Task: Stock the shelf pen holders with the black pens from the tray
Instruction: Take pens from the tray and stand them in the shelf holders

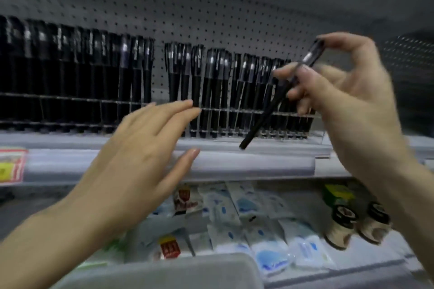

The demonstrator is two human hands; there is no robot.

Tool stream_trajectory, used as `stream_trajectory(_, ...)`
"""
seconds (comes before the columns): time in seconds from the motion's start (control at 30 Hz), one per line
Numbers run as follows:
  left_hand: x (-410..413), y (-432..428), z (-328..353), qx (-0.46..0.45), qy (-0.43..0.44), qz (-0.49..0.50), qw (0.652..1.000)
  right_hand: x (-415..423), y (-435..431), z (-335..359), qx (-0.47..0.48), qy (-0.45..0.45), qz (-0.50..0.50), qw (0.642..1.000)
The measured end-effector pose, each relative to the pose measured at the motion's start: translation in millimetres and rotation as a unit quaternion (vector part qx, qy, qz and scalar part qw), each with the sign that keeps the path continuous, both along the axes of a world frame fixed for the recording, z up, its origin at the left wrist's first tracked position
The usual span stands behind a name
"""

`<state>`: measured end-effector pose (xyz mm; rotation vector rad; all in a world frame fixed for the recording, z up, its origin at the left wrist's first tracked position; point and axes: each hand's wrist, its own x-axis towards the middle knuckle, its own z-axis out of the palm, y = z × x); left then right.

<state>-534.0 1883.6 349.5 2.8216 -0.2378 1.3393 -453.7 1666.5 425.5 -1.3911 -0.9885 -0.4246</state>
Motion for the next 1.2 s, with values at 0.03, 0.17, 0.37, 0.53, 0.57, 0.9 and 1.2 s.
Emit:
stream_trajectory(0.03,6.0,-1.3,0.3,0.01,0.01,0.015,1.0,4.1,3.5,12.7,0.003,-0.031,-0.011,0.999)
stream_trajectory(0.17,22.5,0.1,-0.3,0.034,0.026,0.06,0.997,25.7,20.2,47.2,0.021,-0.101,-0.032,0.994)
stream_trajectory(0.37,27.2,5.5,-0.9,0.037,0.006,0.072,0.997,56.5,45.2,50.8,-0.014,-0.093,-0.057,0.994)
stream_trajectory(0.53,28.3,13.2,-2.2,0.04,0.013,0.077,0.996,67.4,52.1,42.3,-0.054,-0.078,-0.059,0.994)
stream_trajectory(0.57,28.6,14.8,-3.0,0.041,0.012,0.077,0.996,68.9,53.1,41.3,-0.063,-0.074,-0.058,0.994)
stream_trajectory(0.9,31.3,22.7,-8.3,0.046,0.002,0.068,0.997,75.6,61.4,31.4,-0.136,-0.068,-0.065,0.986)
stream_trajectory(1.2,31.9,25.8,-9.0,0.042,0.008,0.054,0.998,84.1,63.7,26.9,-0.183,-0.12,-0.126,0.968)
